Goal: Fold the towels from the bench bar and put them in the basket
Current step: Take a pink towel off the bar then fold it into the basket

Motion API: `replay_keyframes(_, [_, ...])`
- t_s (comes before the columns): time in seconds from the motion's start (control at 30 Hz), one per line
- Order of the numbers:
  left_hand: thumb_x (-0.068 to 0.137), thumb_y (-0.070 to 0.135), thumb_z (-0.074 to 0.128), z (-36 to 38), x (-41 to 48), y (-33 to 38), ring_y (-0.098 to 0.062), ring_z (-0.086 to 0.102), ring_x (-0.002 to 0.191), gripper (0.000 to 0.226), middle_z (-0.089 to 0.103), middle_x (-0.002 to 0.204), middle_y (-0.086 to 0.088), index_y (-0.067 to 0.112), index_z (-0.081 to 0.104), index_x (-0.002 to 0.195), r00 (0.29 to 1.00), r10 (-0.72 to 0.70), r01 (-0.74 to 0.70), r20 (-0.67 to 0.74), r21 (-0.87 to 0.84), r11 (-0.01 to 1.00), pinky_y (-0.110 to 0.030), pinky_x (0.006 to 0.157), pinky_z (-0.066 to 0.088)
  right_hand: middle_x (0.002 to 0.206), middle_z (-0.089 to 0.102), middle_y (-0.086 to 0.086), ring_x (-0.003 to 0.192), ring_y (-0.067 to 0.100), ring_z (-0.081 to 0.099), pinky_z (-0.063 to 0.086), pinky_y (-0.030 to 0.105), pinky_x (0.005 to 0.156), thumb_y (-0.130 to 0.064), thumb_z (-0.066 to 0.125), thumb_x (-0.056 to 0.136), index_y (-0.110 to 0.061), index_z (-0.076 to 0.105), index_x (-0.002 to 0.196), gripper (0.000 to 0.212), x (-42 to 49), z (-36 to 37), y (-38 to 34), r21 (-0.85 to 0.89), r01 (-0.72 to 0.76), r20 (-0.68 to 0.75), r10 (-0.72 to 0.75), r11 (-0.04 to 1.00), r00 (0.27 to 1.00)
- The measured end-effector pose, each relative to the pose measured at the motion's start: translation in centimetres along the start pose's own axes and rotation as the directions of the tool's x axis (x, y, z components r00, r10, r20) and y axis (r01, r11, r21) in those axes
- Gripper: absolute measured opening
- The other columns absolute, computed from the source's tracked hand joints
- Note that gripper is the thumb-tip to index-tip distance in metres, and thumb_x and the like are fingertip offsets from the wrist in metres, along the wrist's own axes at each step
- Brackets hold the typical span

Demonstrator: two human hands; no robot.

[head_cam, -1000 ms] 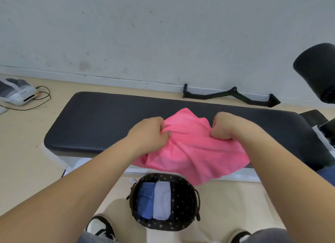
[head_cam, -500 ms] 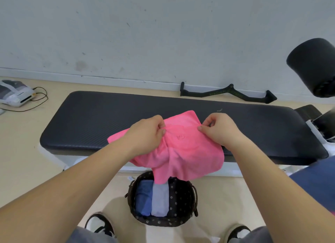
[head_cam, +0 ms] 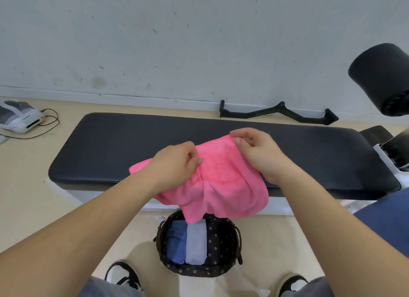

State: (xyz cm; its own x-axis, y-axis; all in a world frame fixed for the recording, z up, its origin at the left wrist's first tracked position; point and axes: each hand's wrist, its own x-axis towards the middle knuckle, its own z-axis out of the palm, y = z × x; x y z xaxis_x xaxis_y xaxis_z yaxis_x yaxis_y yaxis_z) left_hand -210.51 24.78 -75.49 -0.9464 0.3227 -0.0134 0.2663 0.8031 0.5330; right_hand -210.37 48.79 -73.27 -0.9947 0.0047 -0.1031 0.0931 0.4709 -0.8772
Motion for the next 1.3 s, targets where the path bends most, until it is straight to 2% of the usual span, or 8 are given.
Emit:
replay_keyframes(0.13, [0.088,0.055,0.072,-1.8,-1.1,-0.2,-0.004,0.049,0.068,0.030,0.054,0.069,0.014,0.028,0.060,0.083,1.000,-0.026,0.026,0.014,-0.012,1.000,-0.028,0.060,0.035,0.109,0.065,-0.013,0.100,0.002,0.057,0.041,0.015,0.073,-0.021,0.041,0.108,-0.021,0.071,0.114,0.031,1.5,1.7,0.9,-0.061,-0.099,-0.081,0.094,0.993,0.992])
replay_keyframes(0.3, [0.078,0.053,0.084,-4.3,-2.4,-3.1,-0.011,0.035,0.054,0.058,0.040,0.064,0.002,0.009,0.047,0.063,0.974,-0.118,0.134,0.191,-0.074,0.988,-0.029,0.054,0.031,0.101,0.069,-0.004,0.093,0.016,0.064,0.048,0.025,0.069,-0.037,0.053,0.104,-0.019,0.072,0.101,0.027,2.2,1.9,0.5,-0.204,-0.080,-0.009,0.080,0.976,0.997])
replay_keyframes(0.4, [0.087,0.046,0.078,-5.0,-3.1,-4.5,-0.010,0.037,0.055,0.048,0.042,0.065,0.004,0.012,0.050,0.066,0.965,-0.119,0.151,0.233,-0.123,0.981,-0.027,0.055,0.034,0.080,0.062,-0.002,0.073,0.016,0.061,0.053,0.032,0.060,-0.042,0.078,0.088,-0.021,0.075,0.096,0.023,1.7,1.0,0.2,-0.145,-0.089,0.087,0.103,0.985,0.991])
replay_keyframes(0.53, [0.097,0.041,0.065,-5.4,-3.3,-5.1,-0.013,0.058,0.070,0.023,0.067,0.087,-0.007,0.022,0.067,0.085,0.956,-0.149,0.203,0.253,-0.202,0.958,-0.035,0.065,0.054,0.076,0.049,-0.001,0.066,0.011,0.050,0.047,0.023,0.060,-0.010,0.084,0.083,-0.020,0.076,0.107,0.026,1.2,-0.7,0.7,-0.083,-0.086,0.242,0.104,0.993,0.965])
replay_keyframes(0.67, [0.104,0.039,0.054,-6.0,-3.4,-5.0,-0.016,0.062,0.077,0.021,0.068,0.093,-0.002,0.024,0.062,0.092,0.960,-0.159,0.205,0.230,-0.192,0.960,-0.039,0.066,0.059,0.073,0.060,0.003,0.067,0.016,0.059,0.052,0.032,0.071,-0.010,0.070,0.095,-0.020,0.075,0.095,0.011,1.1,-0.4,0.9,-0.208,-0.028,0.069,0.043,0.978,0.997])
replay_keyframes(0.83, [0.106,0.041,0.048,-6.0,-3.1,-5.1,-0.016,0.061,0.074,0.020,0.067,0.085,0.004,0.027,0.058,0.095,0.976,-0.151,0.170,0.159,-0.112,0.979,-0.032,0.061,0.049,0.093,0.062,0.003,0.072,0.034,0.068,0.056,0.037,0.045,-0.019,0.049,0.106,-0.020,0.060,0.106,0.011,1.7,0.8,0.2,-0.206,-0.059,-0.047,0.050,0.977,0.998])
replay_keyframes(0.97, [0.101,0.042,0.058,-5.5,-2.6,-5.9,-0.011,0.057,0.068,0.019,0.062,0.074,0.009,0.026,0.059,0.091,0.985,-0.170,0.170,0.003,0.024,0.985,-0.030,0.058,0.042,0.092,0.064,-0.001,0.090,0.024,0.064,0.049,0.032,0.065,-0.019,0.052,0.098,-0.022,0.060,0.100,0.008,3.4,2.0,0.8,-0.354,-0.066,-0.119,0.025,0.933,0.993])
replay_keyframes(1.3, [0.089,0.036,0.074,-6.0,-2.4,-6.8,-0.016,0.057,0.101,0.011,0.048,0.111,0.006,0.029,0.066,0.092,0.979,-0.167,0.152,0.117,0.128,0.980,-0.037,0.091,0.051,0.108,0.058,0.000,0.111,0.027,0.049,0.050,0.043,0.085,-0.021,0.060,0.089,-0.022,0.068,0.093,0.009,4.1,2.3,0.5,-0.648,0.012,-0.094,-0.095,0.762,0.991])
